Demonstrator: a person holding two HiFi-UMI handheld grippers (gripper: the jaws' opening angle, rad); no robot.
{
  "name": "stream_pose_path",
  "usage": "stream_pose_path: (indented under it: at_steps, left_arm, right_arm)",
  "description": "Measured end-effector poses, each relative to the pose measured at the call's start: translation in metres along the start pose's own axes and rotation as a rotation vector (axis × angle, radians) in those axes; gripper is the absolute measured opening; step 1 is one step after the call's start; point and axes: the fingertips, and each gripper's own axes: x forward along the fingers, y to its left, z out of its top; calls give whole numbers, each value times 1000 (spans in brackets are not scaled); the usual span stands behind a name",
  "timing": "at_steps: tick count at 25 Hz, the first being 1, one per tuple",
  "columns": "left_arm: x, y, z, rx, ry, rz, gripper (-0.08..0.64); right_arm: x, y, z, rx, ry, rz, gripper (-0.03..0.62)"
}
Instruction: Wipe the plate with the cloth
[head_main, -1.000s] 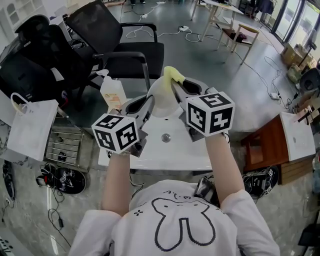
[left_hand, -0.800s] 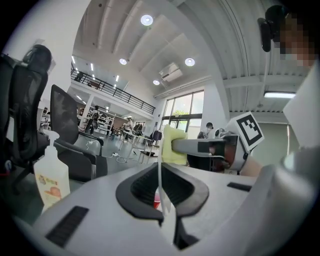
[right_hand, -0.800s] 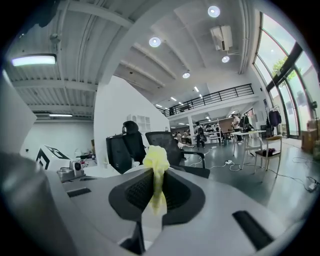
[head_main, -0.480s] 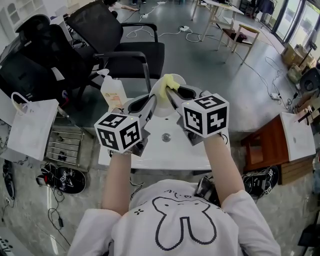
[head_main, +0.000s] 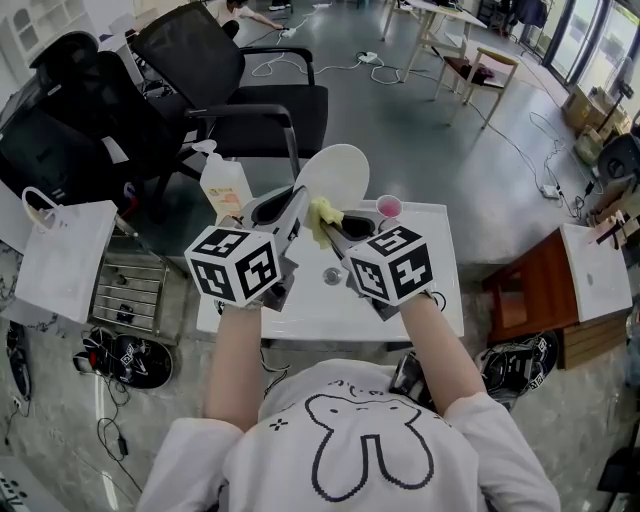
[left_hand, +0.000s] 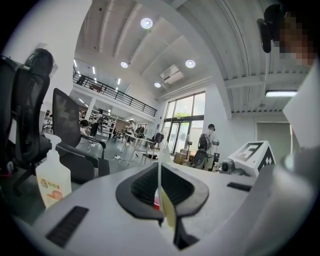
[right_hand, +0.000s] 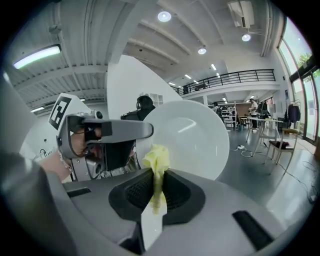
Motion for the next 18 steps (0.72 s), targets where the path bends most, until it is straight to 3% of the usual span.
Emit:
stream_pose_path:
  at_steps: [8,18]
  left_arm:
    - [-1,2,-3,-3,-6,8,18]
    - [-3,-1,-2,11,-4,-1,18]
  right_arm:
    - [-10,7,-7,-10,8,37,51]
    - [-29,-2,68,-54,-185,0,51]
